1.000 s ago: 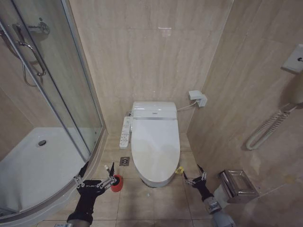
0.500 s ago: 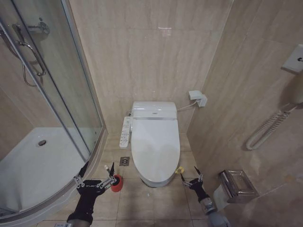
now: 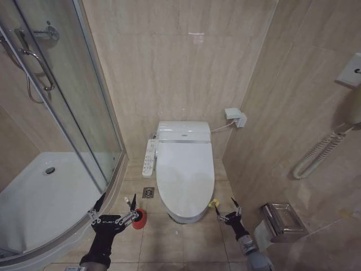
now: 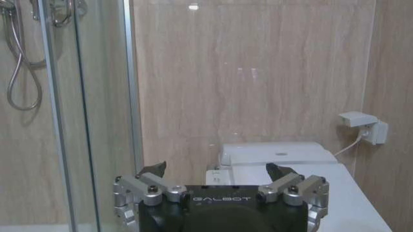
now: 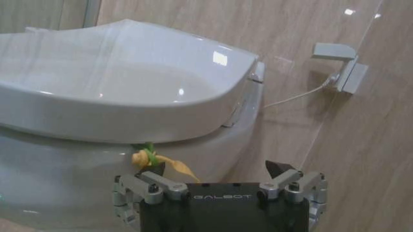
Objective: Open the toilet lid, clean the toilet bowl with a toilet brush, close the toilet lid, and flush.
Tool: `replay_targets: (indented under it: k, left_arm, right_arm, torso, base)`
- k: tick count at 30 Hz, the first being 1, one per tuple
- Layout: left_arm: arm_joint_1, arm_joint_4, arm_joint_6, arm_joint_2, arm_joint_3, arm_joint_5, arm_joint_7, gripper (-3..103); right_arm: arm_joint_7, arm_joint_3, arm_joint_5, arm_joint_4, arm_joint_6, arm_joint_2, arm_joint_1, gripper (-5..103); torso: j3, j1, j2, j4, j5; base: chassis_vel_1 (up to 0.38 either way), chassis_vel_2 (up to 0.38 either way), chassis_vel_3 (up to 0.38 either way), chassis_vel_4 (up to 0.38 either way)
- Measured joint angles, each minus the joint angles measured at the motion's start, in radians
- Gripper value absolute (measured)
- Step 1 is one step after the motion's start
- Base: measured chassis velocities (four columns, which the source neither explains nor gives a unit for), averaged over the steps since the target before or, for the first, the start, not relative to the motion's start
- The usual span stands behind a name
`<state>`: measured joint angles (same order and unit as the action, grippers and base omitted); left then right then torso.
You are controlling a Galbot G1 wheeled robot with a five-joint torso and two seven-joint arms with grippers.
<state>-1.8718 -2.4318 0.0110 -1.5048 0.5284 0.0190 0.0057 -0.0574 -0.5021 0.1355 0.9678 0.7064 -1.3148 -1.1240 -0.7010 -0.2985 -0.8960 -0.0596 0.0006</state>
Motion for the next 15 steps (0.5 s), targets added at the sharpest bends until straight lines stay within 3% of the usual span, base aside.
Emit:
replay_targets:
  k: [15]
  left_arm:
    - [0.000,0.000,0.000,0.000,0.000,0.000,0.000,100]
  right_arm:
    - [0.006,-0.017,0.031,-0.120,0.027,-0.052,0.070,100]
  torso:
    - [0.000,0.000,0.000,-0.0003,-0.0003]
  base:
    - [0.000,0.000,0.000,0.000]
